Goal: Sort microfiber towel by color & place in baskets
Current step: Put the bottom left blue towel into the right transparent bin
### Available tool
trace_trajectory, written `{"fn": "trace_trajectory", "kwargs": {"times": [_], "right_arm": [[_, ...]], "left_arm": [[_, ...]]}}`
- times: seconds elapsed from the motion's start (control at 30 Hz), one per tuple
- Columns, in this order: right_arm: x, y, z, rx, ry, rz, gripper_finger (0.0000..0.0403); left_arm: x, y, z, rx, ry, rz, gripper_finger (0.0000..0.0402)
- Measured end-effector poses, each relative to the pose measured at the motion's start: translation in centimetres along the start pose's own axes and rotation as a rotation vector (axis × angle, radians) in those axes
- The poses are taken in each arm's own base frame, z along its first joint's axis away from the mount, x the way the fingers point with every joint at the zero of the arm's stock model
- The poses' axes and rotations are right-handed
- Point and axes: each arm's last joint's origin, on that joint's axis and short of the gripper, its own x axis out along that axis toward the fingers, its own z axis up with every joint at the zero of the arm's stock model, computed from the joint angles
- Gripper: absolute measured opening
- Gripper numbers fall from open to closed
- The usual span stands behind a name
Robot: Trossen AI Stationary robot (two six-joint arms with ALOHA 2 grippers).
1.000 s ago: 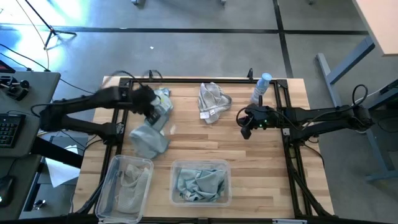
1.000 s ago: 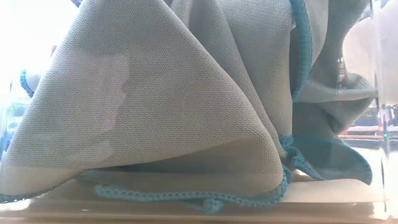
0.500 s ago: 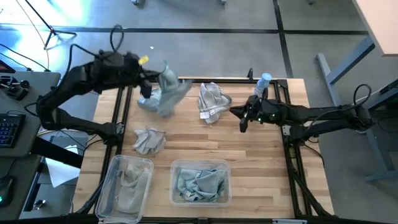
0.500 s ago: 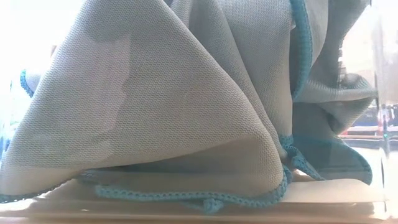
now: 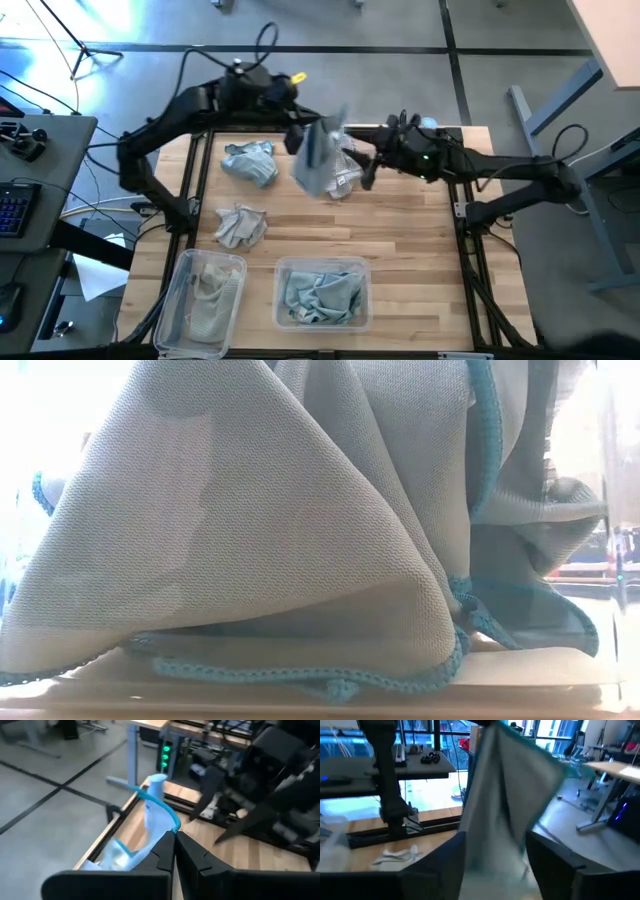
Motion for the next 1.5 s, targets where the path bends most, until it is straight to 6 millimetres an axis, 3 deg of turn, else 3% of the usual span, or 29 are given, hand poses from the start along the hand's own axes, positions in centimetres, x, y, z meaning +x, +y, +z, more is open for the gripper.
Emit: {"fn": "trace_trajectory", "kwargs": {"times": [0.2,0.43,0.57,0.67,0.77,0.8,0.97,1.07,1.23,1.5], "right_arm": [[3.2,1.1,0.1,-0.029,0.037,-0.003,0.0257],[6.6,2.4,-2.3,-0.053,0.135,0.028,0.0274],[7.7,2.4,-3.6,-0.023,0.192,0.004,0.0234],[8.2,2.1,-4.3,-0.026,0.234,-0.013,0.0155],[8.3,1.8,-4.4,-0.032,0.244,-0.022,0.0043],[8.2,1.7,-4.4,-0.034,0.244,-0.019,0.0023],[7.3,1.4,-3.9,-0.027,0.250,-0.016,0.0024],[6.7,1.2,-3.6,-0.031,0.265,-0.016,0.0007],[5.6,0.8,-3.1,0.011,0.275,-0.025,0.0013],[2.7,0.6,-1.4,0.099,0.241,-0.040,0.0004]], "left_arm": [[2.6,-0.5,0.9,0.010,0.010,-0.054,0.0000],[2.2,-0.7,2.0,0.012,-0.045,-0.084,0.0000],[0.9,-0.8,2.8,0.012,-0.089,-0.090,0.0000],[0.1,-0.9,3.2,0.016,-0.112,-0.095,0.0000],[0.0,-1.2,3.2,0.032,-0.108,-0.104,0.0000],[0.0,-1.3,3.1,0.039,-0.096,-0.106,0.0001],[0.0,-1.7,2.1,0.120,-0.009,-0.109,0.0018],[0.0,-1.9,1.9,0.135,0.011,-0.114,0.0040],[0.0,-2.0,1.6,0.165,0.037,-0.115,0.0087],[-0.5,-1.5,-1.1,0.203,0.322,-0.075,0.0115]]}}
